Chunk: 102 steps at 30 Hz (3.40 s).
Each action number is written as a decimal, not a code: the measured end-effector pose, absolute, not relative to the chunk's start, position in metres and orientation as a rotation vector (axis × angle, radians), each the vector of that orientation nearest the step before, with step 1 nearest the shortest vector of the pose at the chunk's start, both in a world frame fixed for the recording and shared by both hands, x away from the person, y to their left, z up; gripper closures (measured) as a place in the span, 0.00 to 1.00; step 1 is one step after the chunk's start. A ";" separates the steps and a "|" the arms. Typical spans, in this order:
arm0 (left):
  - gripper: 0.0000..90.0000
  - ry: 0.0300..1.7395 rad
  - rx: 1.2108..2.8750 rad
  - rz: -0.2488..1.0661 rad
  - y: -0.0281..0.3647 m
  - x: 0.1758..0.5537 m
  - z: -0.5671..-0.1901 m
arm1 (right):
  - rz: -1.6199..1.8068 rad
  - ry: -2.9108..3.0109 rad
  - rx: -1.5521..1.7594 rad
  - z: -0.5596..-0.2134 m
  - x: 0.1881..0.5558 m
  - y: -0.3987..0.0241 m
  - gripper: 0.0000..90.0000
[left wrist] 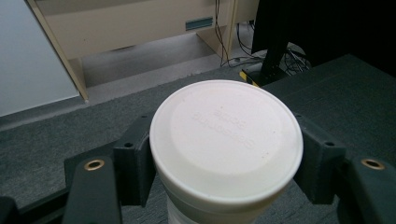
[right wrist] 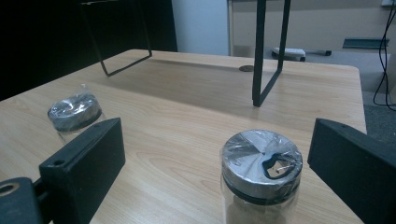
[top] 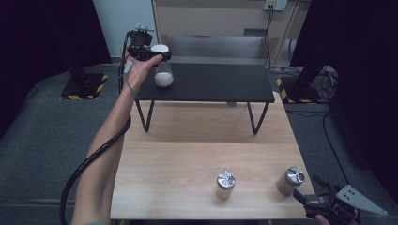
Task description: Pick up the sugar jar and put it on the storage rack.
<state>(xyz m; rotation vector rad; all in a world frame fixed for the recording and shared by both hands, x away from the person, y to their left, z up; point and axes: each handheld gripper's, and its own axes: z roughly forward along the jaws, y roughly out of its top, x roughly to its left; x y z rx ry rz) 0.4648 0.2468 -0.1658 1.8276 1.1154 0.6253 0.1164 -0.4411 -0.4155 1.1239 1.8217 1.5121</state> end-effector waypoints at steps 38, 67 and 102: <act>0.08 1.047 1.791 0.681 0.241 0.460 -0.176 | 1.513 1.821 1.123 -0.416 0.116 -0.441 0.05; 0.05 0.966 1.738 0.665 0.276 0.419 -0.165 | 1.516 1.823 1.112 -0.415 0.116 -0.440 0.05; 0.03 0.761 1.760 0.587 0.332 0.328 -0.211 | 1.507 1.833 1.098 -0.414 0.116 -0.437 0.05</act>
